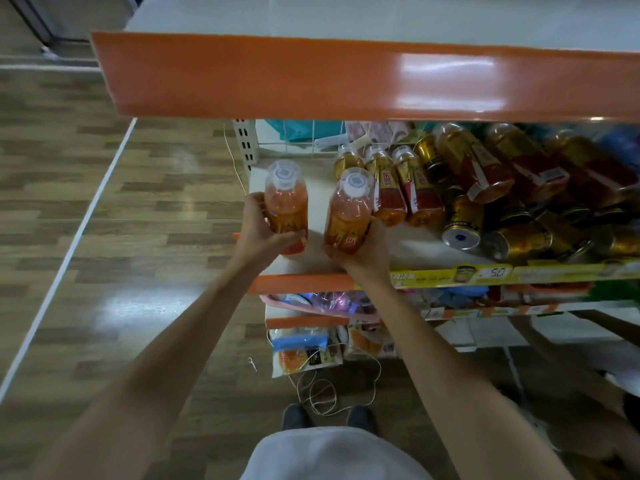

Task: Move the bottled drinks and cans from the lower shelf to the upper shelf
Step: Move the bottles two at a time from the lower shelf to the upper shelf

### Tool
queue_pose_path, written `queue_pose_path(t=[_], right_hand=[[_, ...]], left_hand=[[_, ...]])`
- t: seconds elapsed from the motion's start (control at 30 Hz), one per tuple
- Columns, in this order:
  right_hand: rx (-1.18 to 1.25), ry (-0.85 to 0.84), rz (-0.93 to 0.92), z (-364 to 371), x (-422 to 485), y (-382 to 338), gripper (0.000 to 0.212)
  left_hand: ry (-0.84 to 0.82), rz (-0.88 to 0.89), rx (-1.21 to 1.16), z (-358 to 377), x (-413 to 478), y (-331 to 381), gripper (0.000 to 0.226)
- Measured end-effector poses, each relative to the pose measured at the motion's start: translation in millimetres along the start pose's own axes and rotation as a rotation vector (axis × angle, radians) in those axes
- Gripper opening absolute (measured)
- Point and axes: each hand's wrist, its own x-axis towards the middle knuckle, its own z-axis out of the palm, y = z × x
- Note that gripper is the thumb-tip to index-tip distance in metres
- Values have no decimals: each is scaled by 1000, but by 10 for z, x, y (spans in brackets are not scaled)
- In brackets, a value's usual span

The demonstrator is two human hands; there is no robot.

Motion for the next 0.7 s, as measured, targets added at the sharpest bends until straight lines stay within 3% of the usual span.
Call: queue_pose_path(t=[0.27,0.47,0.7], right_hand=[[-38,7,2,17,-17,-42,96],[-3,-128,-38,-88,2,-16,90],[-4,-175,-56,-49,-39,-38,86]], left_hand=[[-35,34,-10,-13,-83,-73,83],[-101,46,15,-75,-66,-75,84],[-188,8,13,-139,35,-65,83]])
